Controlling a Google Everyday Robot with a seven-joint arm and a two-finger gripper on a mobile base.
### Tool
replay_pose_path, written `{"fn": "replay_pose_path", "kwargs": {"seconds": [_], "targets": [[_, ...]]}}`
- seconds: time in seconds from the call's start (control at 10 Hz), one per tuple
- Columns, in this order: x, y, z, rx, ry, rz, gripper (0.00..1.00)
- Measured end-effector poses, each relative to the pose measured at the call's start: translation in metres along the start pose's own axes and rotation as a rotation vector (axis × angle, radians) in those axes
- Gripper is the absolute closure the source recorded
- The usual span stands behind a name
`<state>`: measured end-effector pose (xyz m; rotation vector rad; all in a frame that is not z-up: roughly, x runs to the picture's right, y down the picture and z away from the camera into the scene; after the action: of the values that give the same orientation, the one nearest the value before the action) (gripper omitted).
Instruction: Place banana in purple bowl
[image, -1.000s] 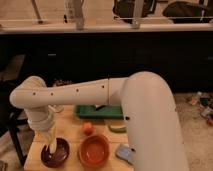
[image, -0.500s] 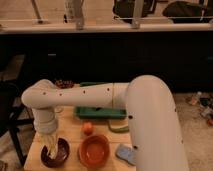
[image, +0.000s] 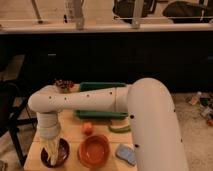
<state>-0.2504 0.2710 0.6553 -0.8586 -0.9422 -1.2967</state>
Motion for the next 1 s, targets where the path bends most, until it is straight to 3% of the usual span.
{"fn": "replay_pose_path", "kwargs": {"seconds": [0.3, 1.0], "targets": [[-0.0012, -0.0012, 0.0009, 0.003, -0.002, 0.000, 0.93], [-0.0011, -0.0005, 0.0008, 0.002, -0.002, 0.001, 0.24]]}}
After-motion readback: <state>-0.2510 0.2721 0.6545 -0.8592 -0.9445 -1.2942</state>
